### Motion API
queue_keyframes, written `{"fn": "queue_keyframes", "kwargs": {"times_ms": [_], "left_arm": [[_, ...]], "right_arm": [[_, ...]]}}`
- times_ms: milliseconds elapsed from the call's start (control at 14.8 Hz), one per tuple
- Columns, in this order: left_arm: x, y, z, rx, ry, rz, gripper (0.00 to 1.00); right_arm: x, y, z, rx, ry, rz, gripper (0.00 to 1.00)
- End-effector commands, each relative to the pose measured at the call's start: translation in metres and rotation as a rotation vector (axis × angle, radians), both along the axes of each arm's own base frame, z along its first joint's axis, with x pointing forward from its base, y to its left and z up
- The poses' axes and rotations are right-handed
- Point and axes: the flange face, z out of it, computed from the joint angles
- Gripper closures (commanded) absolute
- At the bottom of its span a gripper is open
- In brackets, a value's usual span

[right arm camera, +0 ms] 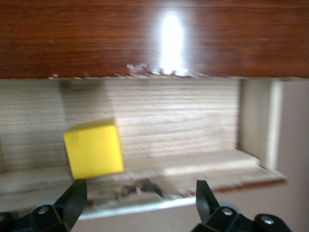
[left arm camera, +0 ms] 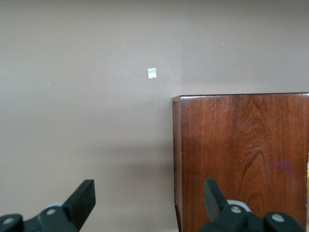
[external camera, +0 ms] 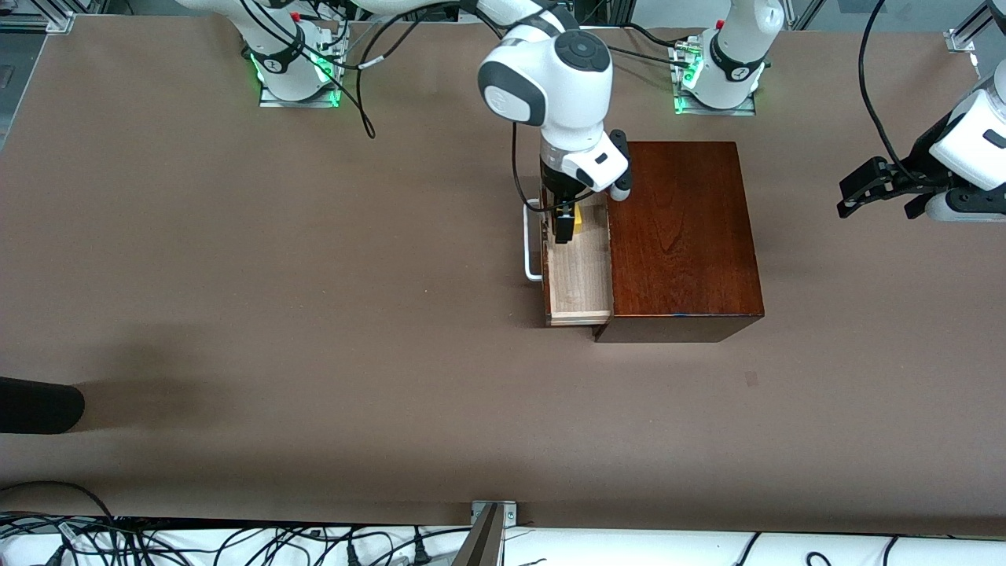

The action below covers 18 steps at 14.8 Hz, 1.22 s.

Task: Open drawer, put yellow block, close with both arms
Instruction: 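Lower the cube into the drawer and open the right gripper, then withdraw the right gripper while the left gripper reaches toward the drawer front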

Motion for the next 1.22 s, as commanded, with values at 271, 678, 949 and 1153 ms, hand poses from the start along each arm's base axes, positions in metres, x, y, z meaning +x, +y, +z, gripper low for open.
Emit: {"fn": "queue_keyframes", "kwargs": {"times_ms": [271,678,949,1153], "left_arm": [[-0.004,-0.015,0.010,0.012,-0.007,-0.050,0.00],[-0.012,-0.057,0.034,0.016,0.004,-0.264,0.00],[-0.023,-0.090,0.015,-0.040,0.122,-0.433,0.00],[-0.034,-0.150,-0.007,-0.056,0.195,-0.697,0.00]], "right_arm": [[0.100,-0.126,0.120,0.213,0.042,-0.248,0.00],[0.171,-0.284,0.177,0.266,0.083,-0.532,0.00],[0.161,-0.378,0.202,0.282,0.182,-0.753,0.00],[0.135,-0.422,0.224,0.263,0.227,-0.921,0.00]]}}
